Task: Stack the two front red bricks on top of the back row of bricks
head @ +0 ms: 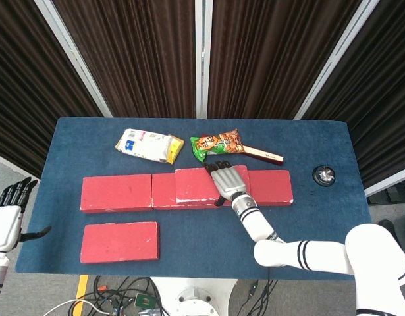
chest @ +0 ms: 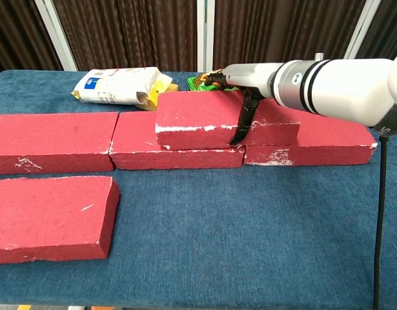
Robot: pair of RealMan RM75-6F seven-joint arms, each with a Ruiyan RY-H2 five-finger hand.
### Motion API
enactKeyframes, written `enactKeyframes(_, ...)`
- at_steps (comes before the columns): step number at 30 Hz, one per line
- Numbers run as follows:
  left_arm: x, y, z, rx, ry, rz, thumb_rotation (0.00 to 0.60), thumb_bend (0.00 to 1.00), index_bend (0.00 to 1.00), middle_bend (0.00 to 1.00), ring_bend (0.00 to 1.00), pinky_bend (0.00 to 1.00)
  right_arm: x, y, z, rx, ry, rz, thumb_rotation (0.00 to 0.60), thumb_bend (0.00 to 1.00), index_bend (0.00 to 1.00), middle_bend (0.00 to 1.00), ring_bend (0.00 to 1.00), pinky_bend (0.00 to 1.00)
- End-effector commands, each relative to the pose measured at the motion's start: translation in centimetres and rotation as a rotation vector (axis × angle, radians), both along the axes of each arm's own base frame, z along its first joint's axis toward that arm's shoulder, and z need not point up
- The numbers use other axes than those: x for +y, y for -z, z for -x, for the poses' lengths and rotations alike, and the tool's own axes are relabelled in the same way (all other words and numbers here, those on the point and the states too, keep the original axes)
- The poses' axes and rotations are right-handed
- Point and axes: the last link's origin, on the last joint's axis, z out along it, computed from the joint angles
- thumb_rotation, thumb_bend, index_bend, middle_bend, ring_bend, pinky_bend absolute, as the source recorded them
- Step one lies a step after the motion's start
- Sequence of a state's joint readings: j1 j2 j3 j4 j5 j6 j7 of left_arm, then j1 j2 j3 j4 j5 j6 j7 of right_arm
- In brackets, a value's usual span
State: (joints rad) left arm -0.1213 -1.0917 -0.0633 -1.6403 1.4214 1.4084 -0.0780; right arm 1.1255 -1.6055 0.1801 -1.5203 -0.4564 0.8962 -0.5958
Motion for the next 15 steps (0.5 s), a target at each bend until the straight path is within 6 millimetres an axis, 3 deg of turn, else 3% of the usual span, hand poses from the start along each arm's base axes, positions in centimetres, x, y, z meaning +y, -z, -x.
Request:
enactKeyframes(1, 0.02, 0.03, 0.01, -0.001, 0.000, 0.001, 0.600, 0.00, 0.00, 0.00, 0.00, 0.00, 0.04, -0.01, -0.03, 0.000, -0.001, 0.002, 0.600, 0.00, 0.00, 0.12, 0.05, 0.03)
enactKeyframes(15, -0.04, 0.05, 0.11, -0.004, -0.003, 0.003, 0.600, 0.00, 0.00, 0.00, 0.00, 0.00, 0.16, 0.15, -0.08, 0.001, 0.008, 0.006, 0.600, 0.00, 0.00, 0.13, 0.05, 0.03)
